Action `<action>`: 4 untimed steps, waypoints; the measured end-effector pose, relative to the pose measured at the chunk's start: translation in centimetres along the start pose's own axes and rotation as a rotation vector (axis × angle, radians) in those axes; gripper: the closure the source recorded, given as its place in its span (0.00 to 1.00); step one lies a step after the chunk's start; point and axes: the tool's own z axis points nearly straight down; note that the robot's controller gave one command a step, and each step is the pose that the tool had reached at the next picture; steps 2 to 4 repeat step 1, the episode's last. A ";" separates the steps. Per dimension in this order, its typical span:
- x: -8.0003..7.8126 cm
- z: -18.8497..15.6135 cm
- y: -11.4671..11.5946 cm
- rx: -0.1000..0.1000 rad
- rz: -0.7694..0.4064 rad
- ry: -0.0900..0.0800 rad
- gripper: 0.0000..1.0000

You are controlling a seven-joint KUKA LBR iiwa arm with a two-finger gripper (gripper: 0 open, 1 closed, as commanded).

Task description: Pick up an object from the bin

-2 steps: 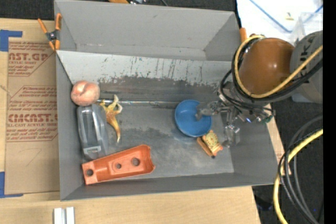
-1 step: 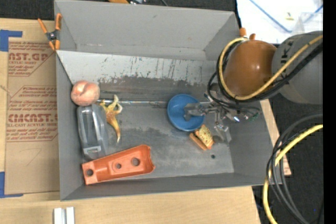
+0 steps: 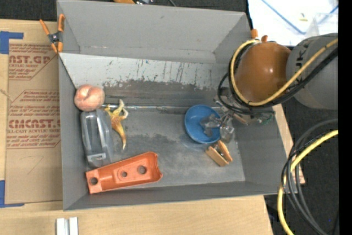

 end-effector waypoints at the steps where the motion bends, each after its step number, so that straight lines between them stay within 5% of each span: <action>1: 0.0 0.0 0.0 0.000 0.000 0.000 1.00; 4: 0.0 0.0 0.0 0.000 0.000 0.000 1.00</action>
Offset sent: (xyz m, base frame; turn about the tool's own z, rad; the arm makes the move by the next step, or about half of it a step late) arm 0.0000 0.0000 0.0000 0.0000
